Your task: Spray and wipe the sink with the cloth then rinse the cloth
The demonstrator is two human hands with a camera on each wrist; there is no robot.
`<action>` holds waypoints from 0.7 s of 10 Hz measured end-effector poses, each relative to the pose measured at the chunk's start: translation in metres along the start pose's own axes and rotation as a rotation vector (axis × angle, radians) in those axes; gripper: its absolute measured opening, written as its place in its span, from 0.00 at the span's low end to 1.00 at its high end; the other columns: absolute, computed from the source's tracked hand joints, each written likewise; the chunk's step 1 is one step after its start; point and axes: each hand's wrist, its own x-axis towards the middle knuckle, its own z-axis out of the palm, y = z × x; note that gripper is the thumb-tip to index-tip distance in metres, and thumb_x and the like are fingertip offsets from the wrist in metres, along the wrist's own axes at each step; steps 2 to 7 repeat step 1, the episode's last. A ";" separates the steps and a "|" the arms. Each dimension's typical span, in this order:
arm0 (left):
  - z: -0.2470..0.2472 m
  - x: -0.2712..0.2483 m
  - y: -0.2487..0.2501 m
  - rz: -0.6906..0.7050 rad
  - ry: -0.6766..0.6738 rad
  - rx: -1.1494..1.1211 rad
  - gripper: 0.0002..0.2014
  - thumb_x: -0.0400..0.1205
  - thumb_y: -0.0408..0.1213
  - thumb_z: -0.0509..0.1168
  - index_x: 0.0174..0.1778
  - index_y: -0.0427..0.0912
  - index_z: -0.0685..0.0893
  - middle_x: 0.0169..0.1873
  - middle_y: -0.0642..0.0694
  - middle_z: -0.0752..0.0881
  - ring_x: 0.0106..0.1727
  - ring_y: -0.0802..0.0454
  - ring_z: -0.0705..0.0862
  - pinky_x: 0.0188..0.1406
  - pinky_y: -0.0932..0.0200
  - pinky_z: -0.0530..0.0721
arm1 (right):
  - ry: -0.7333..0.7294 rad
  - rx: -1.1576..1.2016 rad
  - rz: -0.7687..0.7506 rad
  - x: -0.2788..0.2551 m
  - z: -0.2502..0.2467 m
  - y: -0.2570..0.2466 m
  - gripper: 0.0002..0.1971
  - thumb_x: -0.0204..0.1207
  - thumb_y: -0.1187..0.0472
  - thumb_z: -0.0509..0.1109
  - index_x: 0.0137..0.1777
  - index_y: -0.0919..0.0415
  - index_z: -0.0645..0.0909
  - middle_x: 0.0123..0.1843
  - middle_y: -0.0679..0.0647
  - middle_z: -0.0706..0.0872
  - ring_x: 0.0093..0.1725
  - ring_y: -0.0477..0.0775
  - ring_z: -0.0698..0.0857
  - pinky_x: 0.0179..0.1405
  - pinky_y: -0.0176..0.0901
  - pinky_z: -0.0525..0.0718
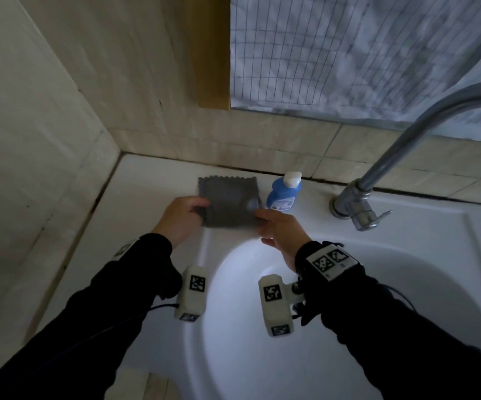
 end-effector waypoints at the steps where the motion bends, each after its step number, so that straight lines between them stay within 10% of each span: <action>1: 0.000 -0.008 0.009 -0.006 0.031 0.010 0.21 0.67 0.26 0.65 0.57 0.33 0.85 0.56 0.32 0.86 0.58 0.41 0.84 0.67 0.44 0.78 | -0.021 -0.041 -0.002 -0.007 -0.005 0.002 0.21 0.76 0.79 0.55 0.69 0.72 0.73 0.37 0.59 0.75 0.31 0.50 0.71 0.30 0.34 0.70; 7: 0.000 -0.008 0.009 -0.006 0.031 0.010 0.21 0.67 0.26 0.65 0.57 0.33 0.85 0.56 0.32 0.86 0.58 0.41 0.84 0.67 0.44 0.78 | -0.021 -0.041 -0.002 -0.007 -0.005 0.002 0.21 0.76 0.79 0.55 0.69 0.72 0.73 0.37 0.59 0.75 0.31 0.50 0.71 0.30 0.34 0.70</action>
